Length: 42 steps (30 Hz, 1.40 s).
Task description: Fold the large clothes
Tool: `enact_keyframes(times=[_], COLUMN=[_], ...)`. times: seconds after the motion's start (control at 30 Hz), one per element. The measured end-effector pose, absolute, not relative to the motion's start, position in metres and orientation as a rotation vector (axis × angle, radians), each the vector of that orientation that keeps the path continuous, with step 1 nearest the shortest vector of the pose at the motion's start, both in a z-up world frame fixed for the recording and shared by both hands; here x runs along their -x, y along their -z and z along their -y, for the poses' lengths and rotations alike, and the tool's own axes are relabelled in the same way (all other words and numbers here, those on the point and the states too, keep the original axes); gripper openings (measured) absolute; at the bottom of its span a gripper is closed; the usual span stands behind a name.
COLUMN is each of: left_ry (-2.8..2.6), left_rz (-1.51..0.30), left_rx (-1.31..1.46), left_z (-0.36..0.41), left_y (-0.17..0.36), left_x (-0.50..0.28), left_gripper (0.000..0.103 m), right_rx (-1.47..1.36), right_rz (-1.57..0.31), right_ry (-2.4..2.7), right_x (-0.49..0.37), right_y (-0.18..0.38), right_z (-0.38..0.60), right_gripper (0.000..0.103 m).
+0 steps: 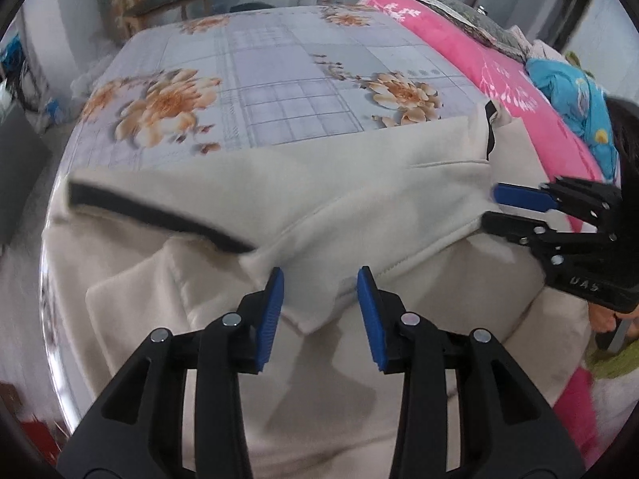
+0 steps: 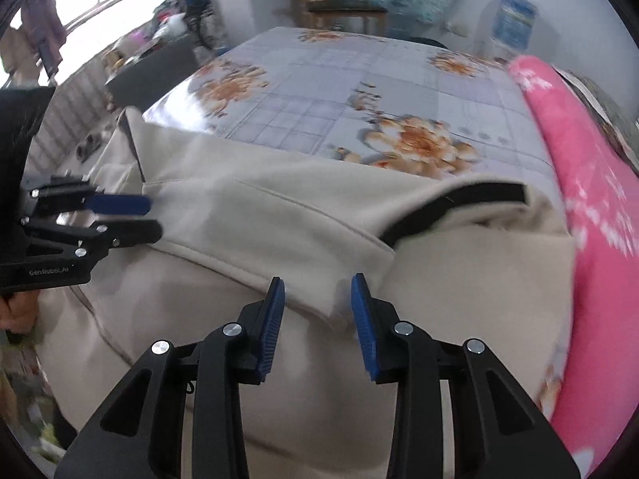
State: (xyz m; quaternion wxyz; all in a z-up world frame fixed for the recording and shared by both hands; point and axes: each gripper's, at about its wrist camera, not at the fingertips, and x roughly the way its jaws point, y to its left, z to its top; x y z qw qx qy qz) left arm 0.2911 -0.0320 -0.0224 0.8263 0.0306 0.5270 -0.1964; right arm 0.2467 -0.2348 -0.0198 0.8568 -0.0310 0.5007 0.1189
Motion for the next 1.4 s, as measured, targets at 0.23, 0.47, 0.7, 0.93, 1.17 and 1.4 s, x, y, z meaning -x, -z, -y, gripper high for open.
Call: enact_keyframes(times=[0.23, 0.47, 0.7, 0.93, 1.17, 1.4], left_ry=[0.367, 0.234, 0.142, 0.078, 0.094, 0.166], left_rz=[-1.065, -0.949, -0.902, -0.874, -0.943, -0.933], left_rx=[0.024, 0.097, 0.191, 0.185, 0.270, 0.339], left_z=[-0.018, -0.075, -0.109, -0.122, -0.142, -0.148], left_y=[-0.007, -0.015, 0.005, 0.017, 0.038, 0.042], left_x=[-0.241, -0.158, -0.109, -0.106, -0.125, -0.139], left_gripper=[0.046, 0.052, 0.052, 0.052, 0.037, 0.037], right_rx=[-0.136, -0.104, -0.005, -0.054, -0.037, -0.018], right_rz=[-1.010, -0.959, -0.964, -0.971, -0.972, -0.976], right_ry=[-0.200, -0.216, -0.201, -0.187, -0.170, -0.156], right_x=[-0.186, -0.118, -0.083, -0.079, -0.081, -0.084], right_y=[-0.012, -0.004, 0.034, 0.044, 0.045, 0.046], right_z=[0.268, 0.234, 0.196, 0.197, 0.191, 0.187], right_gripper=[0.052, 0.076, 0.080, 0.081, 0.082, 0.083])
